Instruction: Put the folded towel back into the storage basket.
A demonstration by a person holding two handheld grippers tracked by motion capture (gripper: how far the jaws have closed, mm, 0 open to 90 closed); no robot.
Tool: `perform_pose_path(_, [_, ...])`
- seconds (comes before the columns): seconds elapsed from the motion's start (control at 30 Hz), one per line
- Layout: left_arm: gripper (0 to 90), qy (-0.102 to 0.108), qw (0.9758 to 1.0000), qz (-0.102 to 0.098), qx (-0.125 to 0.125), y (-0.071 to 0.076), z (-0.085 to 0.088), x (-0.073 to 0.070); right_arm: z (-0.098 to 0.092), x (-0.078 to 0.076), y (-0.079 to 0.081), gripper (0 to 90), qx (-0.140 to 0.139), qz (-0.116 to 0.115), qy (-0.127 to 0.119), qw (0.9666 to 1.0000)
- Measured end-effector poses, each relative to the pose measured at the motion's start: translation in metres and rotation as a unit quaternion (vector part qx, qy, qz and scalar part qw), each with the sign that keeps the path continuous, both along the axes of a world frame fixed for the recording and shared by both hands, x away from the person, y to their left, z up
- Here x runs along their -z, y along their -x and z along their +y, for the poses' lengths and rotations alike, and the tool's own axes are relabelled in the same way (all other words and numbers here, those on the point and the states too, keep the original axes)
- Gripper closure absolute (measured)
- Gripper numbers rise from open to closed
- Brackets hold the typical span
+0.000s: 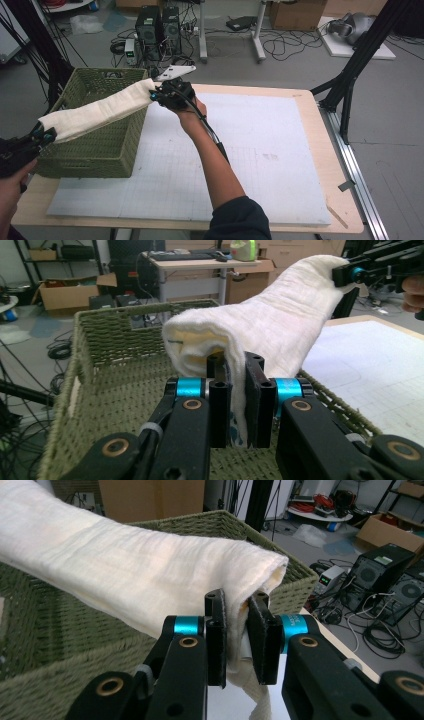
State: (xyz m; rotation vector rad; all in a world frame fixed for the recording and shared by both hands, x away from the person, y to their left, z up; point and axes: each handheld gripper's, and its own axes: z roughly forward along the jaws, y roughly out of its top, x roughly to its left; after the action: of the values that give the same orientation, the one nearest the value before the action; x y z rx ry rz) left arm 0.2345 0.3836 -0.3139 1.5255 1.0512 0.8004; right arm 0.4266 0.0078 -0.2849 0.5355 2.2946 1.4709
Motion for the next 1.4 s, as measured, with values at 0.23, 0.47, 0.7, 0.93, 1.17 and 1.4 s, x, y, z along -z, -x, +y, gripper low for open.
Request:
perform_pose_path(0.23, [82.4,-0.001,0.9999,0.001,-0.013,0.005,0.009,0.002,0.025,0.004,-0.011,79.9,0.0,0.004,0.006,1.0])
perform_pose_path(0.47, [82.4,-0.005,0.9995,0.003,-0.03,0.01,0.021,0.003,0.048,0.009,-0.019,79.9,-0.006,0.007,0.012,0.9999])
perform_pose_path(0.7, [82.3,-0.003,0.999,0.005,-0.045,0.011,0.029,0.006,0.074,0.01,-0.026,79.9,-0.005,0.005,0.02,0.9998])
perform_pose_path(0.93, [82.3,-0.011,0.9984,0.013,-0.055,0.006,0.03,0.01,0.093,0.012,-0.033,79.9,0.008,0.001,0.029,0.9996])
perform_pose_path(1.17, [81.8,-0.012,0.9973,0.022,-0.069,0.0,0.031,0.014,0.106,0.013,-0.041,79.9,0.023,0.002,0.023,0.9995])
perform_pose_path(1.4, [81.0,-0.019,0.9954,0.044,-0.082,-0.011,0.034,0.02,0.12,0.022,-0.047,79.9,0.034,0.004,0.035,0.9988])
